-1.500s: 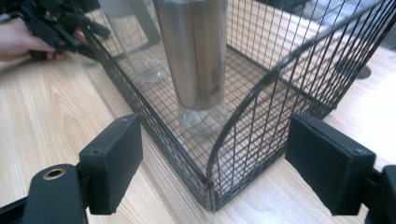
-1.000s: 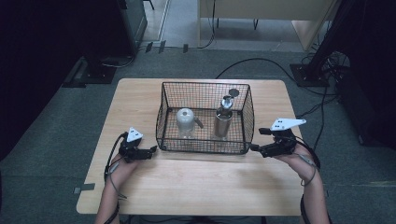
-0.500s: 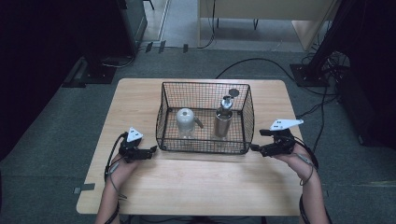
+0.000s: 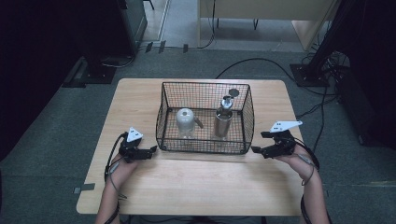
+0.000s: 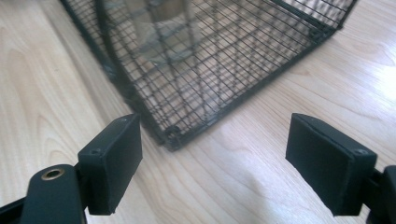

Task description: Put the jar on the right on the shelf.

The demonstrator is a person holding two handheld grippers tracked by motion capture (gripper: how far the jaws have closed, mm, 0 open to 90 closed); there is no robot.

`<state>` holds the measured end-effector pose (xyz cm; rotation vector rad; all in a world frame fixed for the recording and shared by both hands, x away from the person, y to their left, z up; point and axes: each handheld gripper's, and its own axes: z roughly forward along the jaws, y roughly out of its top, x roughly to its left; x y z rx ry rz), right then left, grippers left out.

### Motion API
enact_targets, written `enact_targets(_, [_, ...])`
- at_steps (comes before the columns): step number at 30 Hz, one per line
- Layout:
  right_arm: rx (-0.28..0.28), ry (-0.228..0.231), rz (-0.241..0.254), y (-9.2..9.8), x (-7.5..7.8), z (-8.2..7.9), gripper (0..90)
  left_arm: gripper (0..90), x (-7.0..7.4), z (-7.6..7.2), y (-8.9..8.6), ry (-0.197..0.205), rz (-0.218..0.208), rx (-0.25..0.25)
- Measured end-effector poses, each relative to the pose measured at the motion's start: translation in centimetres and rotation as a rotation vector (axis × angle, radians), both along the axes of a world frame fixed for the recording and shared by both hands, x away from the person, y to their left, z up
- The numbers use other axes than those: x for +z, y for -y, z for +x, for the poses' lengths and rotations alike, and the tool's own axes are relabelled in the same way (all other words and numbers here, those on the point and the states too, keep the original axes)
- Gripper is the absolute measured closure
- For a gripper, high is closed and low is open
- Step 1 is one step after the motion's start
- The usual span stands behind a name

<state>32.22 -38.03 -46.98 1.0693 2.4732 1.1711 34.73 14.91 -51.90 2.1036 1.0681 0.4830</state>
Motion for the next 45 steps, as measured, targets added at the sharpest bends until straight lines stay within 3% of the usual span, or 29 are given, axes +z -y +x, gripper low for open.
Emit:
enact_targets(41, [-0.107,-0.004,-0.025,-0.5,-4.4,2.0,18.6,18.8,0.0,0.0,0.0,0.0,-0.001,0.003])
enact_targets(45, [-0.111,-0.003,-0.048,-0.7,-4.9,2.1,18.7,18.8,0.0,0.0,0.0,0.0,-0.001,0.003])
